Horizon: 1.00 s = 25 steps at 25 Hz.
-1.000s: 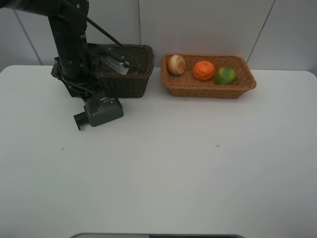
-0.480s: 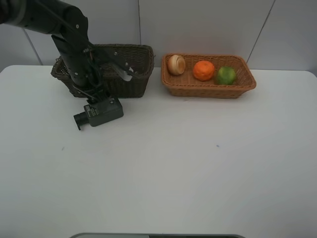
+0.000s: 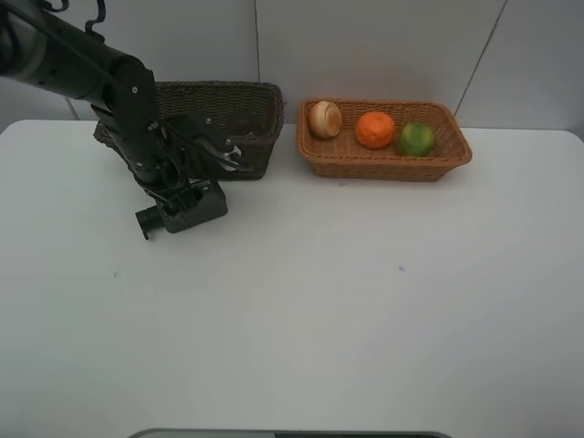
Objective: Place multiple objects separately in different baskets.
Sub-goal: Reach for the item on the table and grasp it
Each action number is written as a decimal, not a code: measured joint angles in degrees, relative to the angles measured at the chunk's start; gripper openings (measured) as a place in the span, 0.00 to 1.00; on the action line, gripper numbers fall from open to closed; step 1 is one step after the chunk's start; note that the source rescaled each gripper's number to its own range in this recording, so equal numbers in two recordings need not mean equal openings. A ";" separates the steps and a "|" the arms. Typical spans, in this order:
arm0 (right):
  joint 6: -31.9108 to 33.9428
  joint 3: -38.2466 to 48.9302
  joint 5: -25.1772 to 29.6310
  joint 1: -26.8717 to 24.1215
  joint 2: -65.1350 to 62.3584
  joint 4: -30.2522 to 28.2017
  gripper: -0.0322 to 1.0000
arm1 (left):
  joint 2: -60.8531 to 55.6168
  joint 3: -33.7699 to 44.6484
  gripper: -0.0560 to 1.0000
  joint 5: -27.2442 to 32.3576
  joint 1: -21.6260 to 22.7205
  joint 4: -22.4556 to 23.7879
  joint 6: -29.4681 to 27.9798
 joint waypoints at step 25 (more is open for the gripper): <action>0.00 0.00 0.00 0.00 0.00 0.00 0.76 | 3.78 0.17 0.96 -4.37 0.79 0.05 -2.92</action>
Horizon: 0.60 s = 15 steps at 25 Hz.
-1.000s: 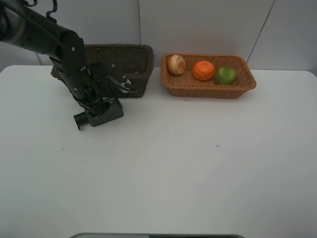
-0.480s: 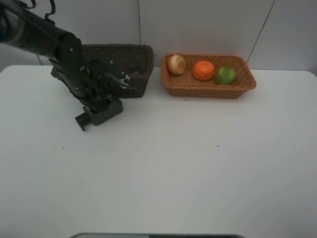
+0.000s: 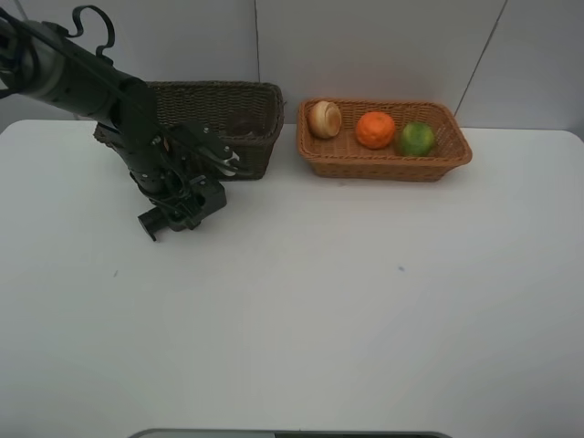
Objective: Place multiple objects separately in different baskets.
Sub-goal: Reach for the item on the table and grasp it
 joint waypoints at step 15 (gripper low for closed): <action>0.00 0.00 0.00 0.00 0.00 0.00 0.76 | 0.00 0.08 0.87 -0.08 0.00 0.00 -1.19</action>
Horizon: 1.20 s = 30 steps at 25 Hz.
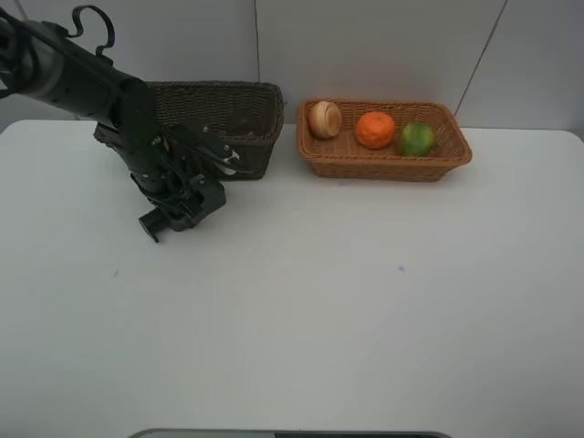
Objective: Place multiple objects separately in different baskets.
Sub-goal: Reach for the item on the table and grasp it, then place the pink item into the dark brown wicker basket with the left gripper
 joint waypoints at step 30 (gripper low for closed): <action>0.00 0.00 0.00 0.00 0.00 0.00 0.76 | -13.02 0.21 0.86 18.36 -2.00 -1.72 -1.91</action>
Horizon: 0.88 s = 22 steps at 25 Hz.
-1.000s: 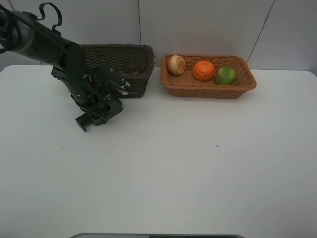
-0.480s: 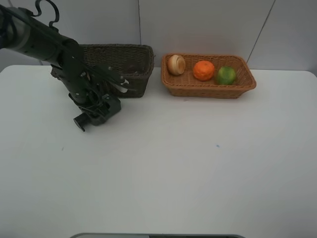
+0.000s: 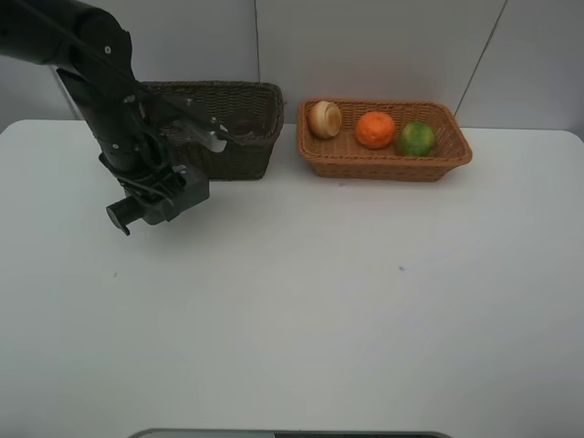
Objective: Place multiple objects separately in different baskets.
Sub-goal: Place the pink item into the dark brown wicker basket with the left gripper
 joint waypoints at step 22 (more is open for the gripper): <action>0.00 0.00 0.00 0.00 0.00 0.00 0.76 | -16.06 -6.42 0.85 11.68 -0.67 -7.49 23.76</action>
